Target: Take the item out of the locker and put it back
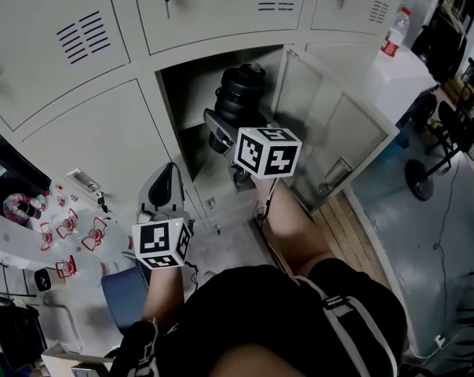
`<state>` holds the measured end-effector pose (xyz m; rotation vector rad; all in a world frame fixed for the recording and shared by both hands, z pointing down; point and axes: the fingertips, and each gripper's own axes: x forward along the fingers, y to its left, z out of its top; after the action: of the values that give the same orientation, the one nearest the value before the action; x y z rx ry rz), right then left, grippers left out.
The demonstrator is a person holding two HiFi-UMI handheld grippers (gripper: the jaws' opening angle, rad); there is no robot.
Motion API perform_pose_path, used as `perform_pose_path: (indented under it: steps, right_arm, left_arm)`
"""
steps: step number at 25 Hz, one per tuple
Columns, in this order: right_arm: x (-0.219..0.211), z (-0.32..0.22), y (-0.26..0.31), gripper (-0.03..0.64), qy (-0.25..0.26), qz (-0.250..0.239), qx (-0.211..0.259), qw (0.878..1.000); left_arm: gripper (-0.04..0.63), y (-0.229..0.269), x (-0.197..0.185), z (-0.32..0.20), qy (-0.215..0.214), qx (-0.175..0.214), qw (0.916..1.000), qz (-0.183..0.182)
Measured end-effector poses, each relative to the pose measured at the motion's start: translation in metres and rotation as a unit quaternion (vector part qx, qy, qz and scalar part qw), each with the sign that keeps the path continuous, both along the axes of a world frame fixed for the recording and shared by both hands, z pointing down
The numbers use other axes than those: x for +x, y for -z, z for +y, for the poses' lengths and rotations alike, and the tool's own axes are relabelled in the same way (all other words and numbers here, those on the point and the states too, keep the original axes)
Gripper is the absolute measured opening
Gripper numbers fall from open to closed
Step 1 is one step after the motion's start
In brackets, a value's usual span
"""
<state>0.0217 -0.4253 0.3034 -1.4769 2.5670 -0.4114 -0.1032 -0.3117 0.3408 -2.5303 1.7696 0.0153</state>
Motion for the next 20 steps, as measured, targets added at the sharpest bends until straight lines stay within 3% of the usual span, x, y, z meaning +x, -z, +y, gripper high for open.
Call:
perform_pose_path:
  steps: [9, 20]
  right_arm:
    - [-0.016, -0.057, 0.019, 0.451, 0.009, 0.014, -0.045, 0.999]
    - [-0.024, -0.094, 0.048, 0.449, -0.017, 0.073, 0.003, 0.997]
  left_arm:
    - [0.012, 0.003, -0.012, -0.005, 0.013, 0.006, 0.9999, -0.001]
    - [0.012, 0.012, -0.024, -0.010, 0.025, 0.020, 0.9995, -0.002]
